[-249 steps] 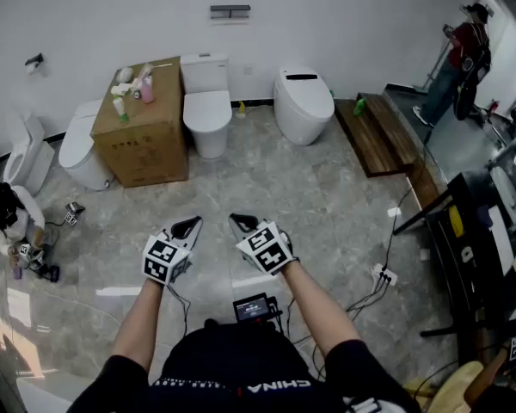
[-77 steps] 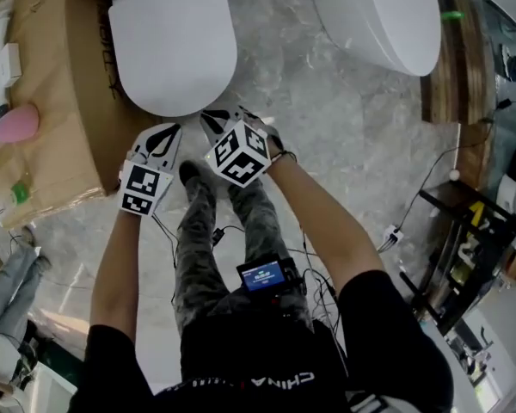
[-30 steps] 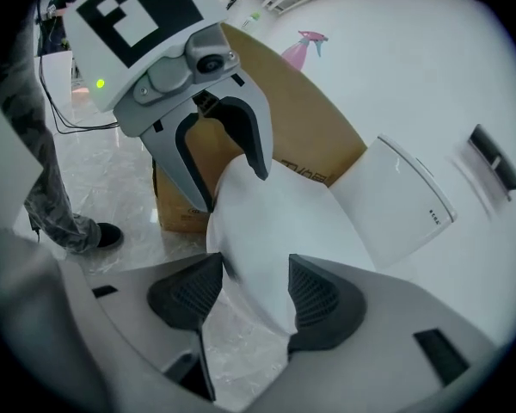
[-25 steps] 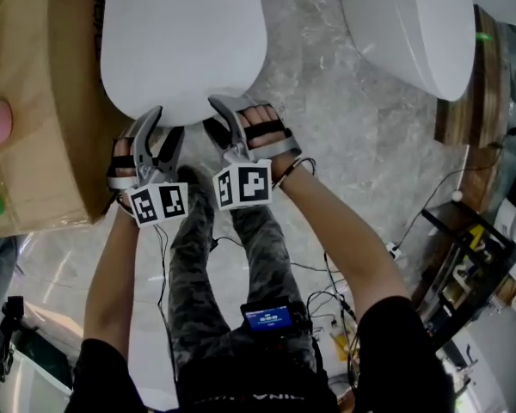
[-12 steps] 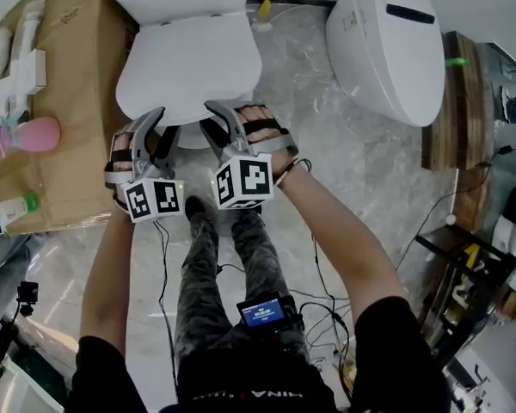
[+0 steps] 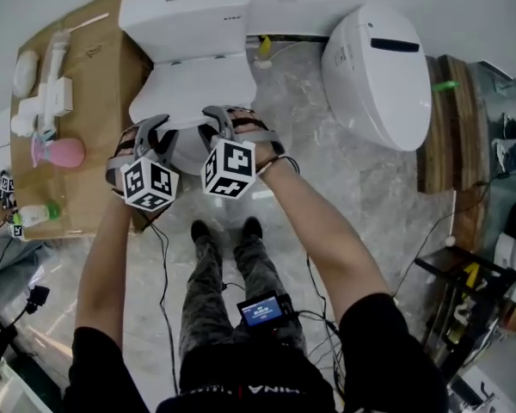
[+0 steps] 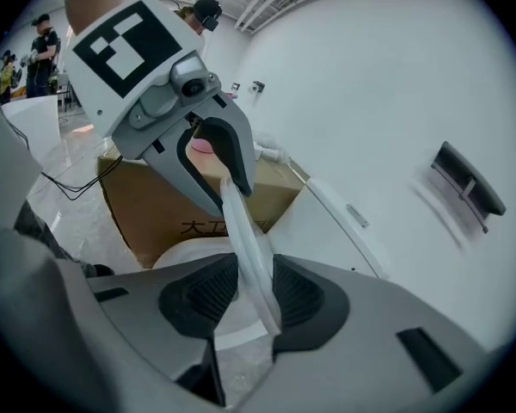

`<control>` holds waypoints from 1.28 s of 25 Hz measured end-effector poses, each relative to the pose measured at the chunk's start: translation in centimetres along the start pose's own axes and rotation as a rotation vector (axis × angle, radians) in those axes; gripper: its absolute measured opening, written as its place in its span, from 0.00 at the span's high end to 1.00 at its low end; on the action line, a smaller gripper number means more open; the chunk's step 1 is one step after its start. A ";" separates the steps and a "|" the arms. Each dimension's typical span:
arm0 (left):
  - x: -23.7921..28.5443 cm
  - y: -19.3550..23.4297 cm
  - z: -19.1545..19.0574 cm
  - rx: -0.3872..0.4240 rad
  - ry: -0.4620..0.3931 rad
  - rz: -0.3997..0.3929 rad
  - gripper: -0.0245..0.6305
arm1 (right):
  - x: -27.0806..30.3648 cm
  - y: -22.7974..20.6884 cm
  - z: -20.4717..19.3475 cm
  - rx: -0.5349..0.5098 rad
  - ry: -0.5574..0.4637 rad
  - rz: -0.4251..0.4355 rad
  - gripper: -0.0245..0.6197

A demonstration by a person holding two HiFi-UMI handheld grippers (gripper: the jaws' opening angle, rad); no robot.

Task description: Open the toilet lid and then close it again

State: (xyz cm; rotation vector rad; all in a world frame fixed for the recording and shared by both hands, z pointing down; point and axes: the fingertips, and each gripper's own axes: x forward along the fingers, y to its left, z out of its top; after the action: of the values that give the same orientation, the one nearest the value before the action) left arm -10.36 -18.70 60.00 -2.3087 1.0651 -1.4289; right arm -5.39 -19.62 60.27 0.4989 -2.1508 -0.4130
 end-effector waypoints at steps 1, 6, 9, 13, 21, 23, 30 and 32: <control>0.0 0.4 0.1 -0.016 0.008 -0.008 0.77 | 0.0 -0.4 0.1 0.007 0.005 -0.001 0.75; 0.2 3.0 1.0 -0.095 0.061 -0.015 0.76 | 0.1 -2.9 1.1 0.048 0.025 0.009 0.75; 0.6 4.9 1.6 -0.129 0.095 -0.031 0.75 | 0.3 -4.7 1.6 0.078 0.025 0.016 0.75; 1.1 7.9 2.3 -0.150 0.085 -0.044 0.75 | 0.9 -7.7 2.5 0.096 0.032 0.000 0.75; 3.3 14.9 3.6 -0.169 0.026 -0.069 0.76 | 3.3 -14.4 4.5 0.154 0.084 -0.016 0.75; 4.0 16.4 3.9 -0.182 0.018 -0.080 0.76 | 4.0 -16.0 4.8 0.165 0.110 -0.015 0.75; 7.2 21.0 4.2 -0.181 0.042 -0.116 0.75 | 7.1 -20.8 5.3 0.224 0.209 -0.041 0.74; 7.8 22.0 4.2 -0.168 0.053 -0.112 0.75 | 7.7 -21.8 5.4 0.244 0.225 -0.050 0.73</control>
State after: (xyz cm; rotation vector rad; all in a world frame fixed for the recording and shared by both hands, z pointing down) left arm -14.87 -40.40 51.59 -2.4962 1.1272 -1.5015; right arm -9.54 -41.60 52.45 0.7027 -1.9819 -0.1139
